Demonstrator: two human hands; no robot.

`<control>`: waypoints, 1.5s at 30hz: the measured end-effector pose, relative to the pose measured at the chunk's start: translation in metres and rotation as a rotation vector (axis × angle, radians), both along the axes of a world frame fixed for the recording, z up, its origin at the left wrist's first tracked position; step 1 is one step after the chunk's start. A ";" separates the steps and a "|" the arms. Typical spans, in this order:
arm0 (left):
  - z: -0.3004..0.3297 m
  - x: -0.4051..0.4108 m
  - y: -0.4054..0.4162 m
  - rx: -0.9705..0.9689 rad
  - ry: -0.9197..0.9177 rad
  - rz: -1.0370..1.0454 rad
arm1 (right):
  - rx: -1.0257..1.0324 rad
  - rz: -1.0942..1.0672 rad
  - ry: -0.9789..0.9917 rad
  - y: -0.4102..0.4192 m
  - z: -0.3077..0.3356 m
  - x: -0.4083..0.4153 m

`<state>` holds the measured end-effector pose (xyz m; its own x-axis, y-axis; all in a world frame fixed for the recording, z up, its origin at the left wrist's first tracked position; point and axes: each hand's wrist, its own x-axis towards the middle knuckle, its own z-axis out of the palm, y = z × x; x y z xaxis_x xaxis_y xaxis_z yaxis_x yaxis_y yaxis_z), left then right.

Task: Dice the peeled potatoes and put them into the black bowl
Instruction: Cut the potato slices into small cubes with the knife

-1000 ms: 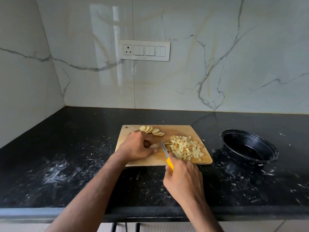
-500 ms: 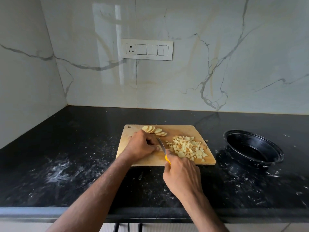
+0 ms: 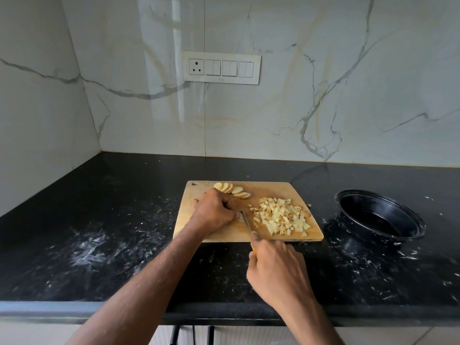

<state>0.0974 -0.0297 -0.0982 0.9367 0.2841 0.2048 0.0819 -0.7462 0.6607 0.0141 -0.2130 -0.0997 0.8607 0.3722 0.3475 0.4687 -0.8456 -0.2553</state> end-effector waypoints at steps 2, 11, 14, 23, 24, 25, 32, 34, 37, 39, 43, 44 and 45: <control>0.000 -0.002 -0.002 -0.001 -0.011 0.014 | 0.008 0.001 0.014 -0.006 0.001 -0.004; 0.001 -0.008 -0.004 -0.003 -0.040 0.140 | 0.158 -0.046 0.006 -0.019 0.003 -0.008; 0.002 -0.008 -0.002 -0.004 -0.048 0.115 | 0.207 -0.028 -0.025 -0.010 0.002 0.001; 0.003 -0.008 -0.002 0.009 -0.036 0.120 | 0.098 0.015 -0.076 0.020 -0.001 0.026; 0.002 -0.007 -0.002 0.007 -0.034 0.127 | 0.085 0.015 -0.081 0.021 -0.002 0.027; 0.002 -0.007 -0.002 0.008 -0.030 0.136 | 0.073 0.015 -0.081 0.021 -0.003 0.028; 0.003 -0.002 -0.007 -0.001 0.031 0.180 | 0.065 0.047 -0.058 0.019 -0.002 0.025; 0.003 -0.001 -0.007 -0.004 0.039 0.189 | 0.071 0.057 -0.026 0.013 -0.001 0.021; 0.003 -0.001 -0.007 -0.004 0.039 0.194 | 0.075 0.063 -0.005 0.002 -0.001 0.015; 0.003 -0.003 -0.007 -0.004 0.032 0.201 | 0.068 0.056 0.002 -0.006 0.001 0.011; 0.002 -0.007 -0.004 -0.030 0.022 0.168 | 0.067 0.055 0.040 -0.023 0.003 0.002; 0.002 -0.007 -0.003 -0.061 0.016 0.150 | 0.092 0.054 0.039 -0.026 0.003 0.001; 0.003 -0.008 -0.001 -0.091 0.006 0.137 | 0.128 0.051 0.032 -0.027 0.004 0.001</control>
<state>0.0893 -0.0306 -0.0953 0.8888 0.4266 0.1674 0.1828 -0.6650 0.7241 0.0147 -0.2403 -0.0958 0.8535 0.3698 0.3672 0.4997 -0.7807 -0.3753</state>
